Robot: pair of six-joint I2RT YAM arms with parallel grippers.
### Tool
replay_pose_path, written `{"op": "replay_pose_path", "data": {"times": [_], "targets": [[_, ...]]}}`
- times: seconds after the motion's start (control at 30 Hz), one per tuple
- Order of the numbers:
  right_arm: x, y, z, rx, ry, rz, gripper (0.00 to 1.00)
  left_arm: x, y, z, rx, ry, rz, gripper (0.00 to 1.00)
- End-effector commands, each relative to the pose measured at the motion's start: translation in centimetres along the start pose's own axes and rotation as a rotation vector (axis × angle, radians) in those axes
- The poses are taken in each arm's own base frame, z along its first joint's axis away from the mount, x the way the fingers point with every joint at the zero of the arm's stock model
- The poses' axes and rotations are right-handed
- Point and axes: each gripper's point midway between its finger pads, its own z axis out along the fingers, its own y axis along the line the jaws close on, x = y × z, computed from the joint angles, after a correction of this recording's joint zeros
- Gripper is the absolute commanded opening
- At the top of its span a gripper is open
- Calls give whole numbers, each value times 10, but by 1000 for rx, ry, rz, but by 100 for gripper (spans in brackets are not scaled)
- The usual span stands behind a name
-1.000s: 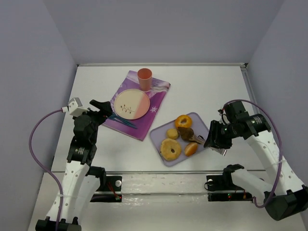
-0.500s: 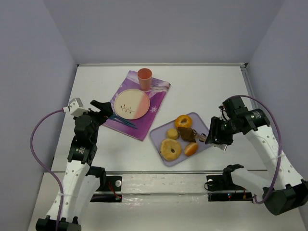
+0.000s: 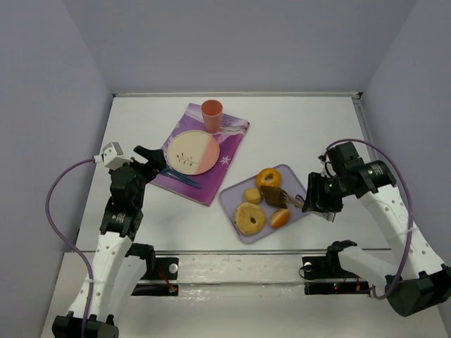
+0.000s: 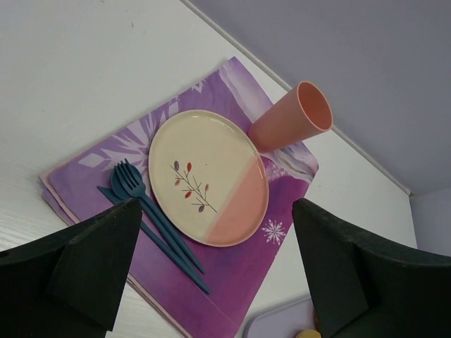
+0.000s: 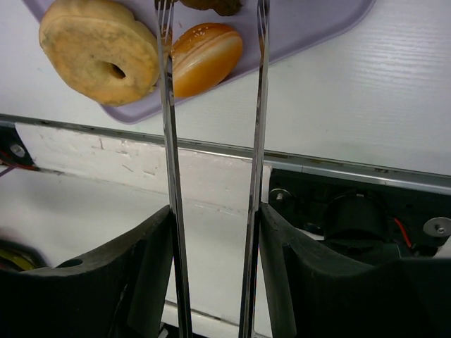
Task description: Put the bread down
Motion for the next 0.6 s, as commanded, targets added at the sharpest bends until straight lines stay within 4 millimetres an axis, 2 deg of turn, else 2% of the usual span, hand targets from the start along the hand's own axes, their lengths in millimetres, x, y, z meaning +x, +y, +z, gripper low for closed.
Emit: {"op": "replay_pose_path", "data": {"times": [0.0,0.1,0.23,0.37,0.57], "targets": [[4,3,-1,-56,-12,-143,55,-9,-7,4,26,-30,8,99],[4,5,3,-75,0,-186,56,-9,-6,4,21,-31,10,99],[-3,9,0,-94,-44,-213,57,-6,-3,7,13,-27,14,99],[-10,-2,11,-41,-60,-213,58,-6,-4,9,11,-21,19,99],[-22,12,15,-97,-79,-211,59,-5,-4,10,13,-19,23,99]]}}
